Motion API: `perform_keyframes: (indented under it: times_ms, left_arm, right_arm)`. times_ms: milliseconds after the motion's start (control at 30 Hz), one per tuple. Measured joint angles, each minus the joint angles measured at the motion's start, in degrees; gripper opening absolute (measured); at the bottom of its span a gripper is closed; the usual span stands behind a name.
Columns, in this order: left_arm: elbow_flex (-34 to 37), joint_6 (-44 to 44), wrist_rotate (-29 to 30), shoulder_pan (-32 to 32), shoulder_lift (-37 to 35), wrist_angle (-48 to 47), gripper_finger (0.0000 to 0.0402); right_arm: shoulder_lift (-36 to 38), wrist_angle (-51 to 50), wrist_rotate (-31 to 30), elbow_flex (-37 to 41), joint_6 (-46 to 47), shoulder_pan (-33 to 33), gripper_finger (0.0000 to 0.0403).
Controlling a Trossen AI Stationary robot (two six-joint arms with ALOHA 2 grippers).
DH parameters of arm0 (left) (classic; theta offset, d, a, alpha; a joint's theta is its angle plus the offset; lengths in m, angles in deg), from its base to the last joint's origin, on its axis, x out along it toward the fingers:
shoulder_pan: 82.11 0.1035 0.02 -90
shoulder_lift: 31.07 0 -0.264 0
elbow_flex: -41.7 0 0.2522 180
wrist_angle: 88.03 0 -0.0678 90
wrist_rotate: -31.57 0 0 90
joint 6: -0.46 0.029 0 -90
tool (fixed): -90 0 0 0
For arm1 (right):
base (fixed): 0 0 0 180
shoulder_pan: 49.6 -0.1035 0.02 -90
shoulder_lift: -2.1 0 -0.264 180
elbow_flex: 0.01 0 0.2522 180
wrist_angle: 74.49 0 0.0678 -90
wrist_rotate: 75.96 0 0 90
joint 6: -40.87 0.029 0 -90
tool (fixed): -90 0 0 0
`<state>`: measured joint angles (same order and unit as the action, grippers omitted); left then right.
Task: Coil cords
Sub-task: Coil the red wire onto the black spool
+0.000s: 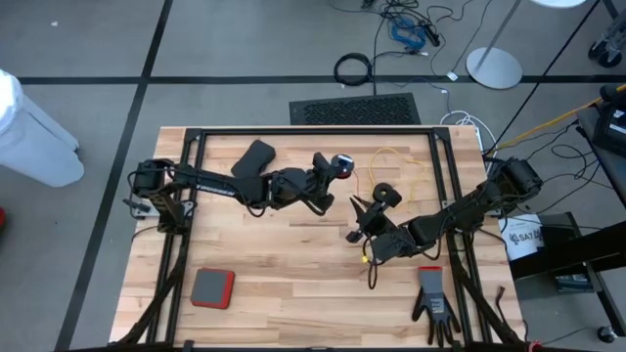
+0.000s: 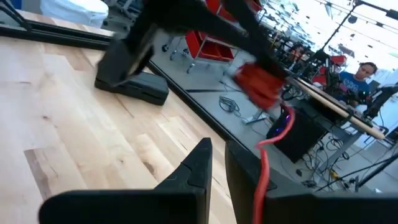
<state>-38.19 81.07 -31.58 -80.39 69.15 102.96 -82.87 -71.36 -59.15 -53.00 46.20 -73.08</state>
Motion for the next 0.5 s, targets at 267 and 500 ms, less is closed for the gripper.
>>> perform_keyframes:
  times_ms: [267,500]
  left_arm:
    - [-0.02,7.16,0.89,0.29,3.37,7.44,0.0001]
    - [-0.02,14.8,2.39,0.3,8.38,14.1,0.0001]
  right_arm:
    - [0.0,6.98,2.37,0.0,-7.63,0.06,0.0031]
    - [0.0,8.2,3.64,0.0,-8.37,-0.47,0.0031]
